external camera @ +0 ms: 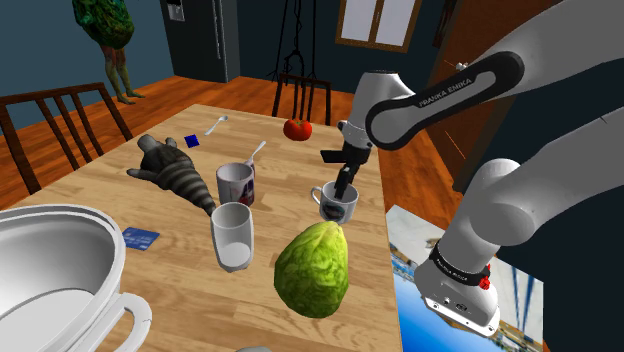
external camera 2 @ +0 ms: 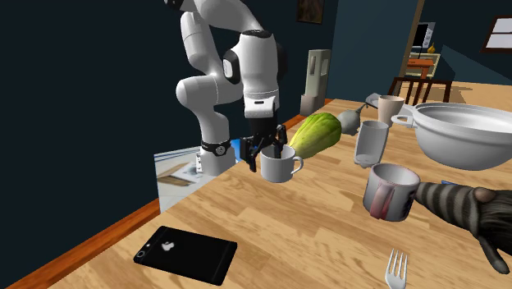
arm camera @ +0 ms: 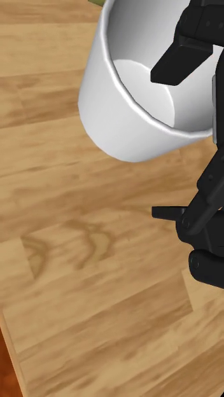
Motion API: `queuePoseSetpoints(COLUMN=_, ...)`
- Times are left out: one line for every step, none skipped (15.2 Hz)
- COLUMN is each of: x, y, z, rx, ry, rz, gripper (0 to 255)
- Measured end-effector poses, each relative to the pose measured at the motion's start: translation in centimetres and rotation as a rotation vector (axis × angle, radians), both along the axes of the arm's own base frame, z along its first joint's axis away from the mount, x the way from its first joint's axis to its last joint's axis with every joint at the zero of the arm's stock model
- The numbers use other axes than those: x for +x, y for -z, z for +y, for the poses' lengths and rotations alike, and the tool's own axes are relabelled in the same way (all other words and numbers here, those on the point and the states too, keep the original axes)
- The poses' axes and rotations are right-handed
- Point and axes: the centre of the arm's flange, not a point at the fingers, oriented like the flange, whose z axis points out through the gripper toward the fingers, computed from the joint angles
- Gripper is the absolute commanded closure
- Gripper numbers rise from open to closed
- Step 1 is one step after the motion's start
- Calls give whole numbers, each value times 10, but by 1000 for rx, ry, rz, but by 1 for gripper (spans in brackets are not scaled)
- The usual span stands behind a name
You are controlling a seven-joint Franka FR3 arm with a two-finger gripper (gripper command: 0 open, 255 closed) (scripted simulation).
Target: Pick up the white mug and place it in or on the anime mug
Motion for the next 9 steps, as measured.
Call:
queuePoseSetpoints(x=0, y=1, z=1, rx=0, ry=0, rz=0, gripper=0)
queuePoseSetpoints(x=0, y=2, z=1, rx=0, ry=0, rz=0, gripper=0)
queuePoseSetpoints(x=0, y=2, z=1, rx=0, ry=0, rz=-1, gripper=0)
queuePoseSetpoints(x=0, y=3, z=1, rx=0, ry=0, rz=-1, gripper=0)
queuePoseSetpoints(x=0, y=3, z=1, rx=0, ry=0, rz=-1, gripper=0)
queuePoseSetpoints(x=0, y=3, z=1, rx=0, ry=0, rz=-1, gripper=0)
queuePoseSetpoints(x=0, y=3, z=1, rx=0, ry=0, rz=-1, gripper=255)
queuePoseSetpoints(x=0, y=3, z=1, rx=0, ry=0, rz=-1, gripper=255)
queuePoseSetpoints(x=0, y=3, z=1, rx=0, ry=0, rz=-1, gripper=255)
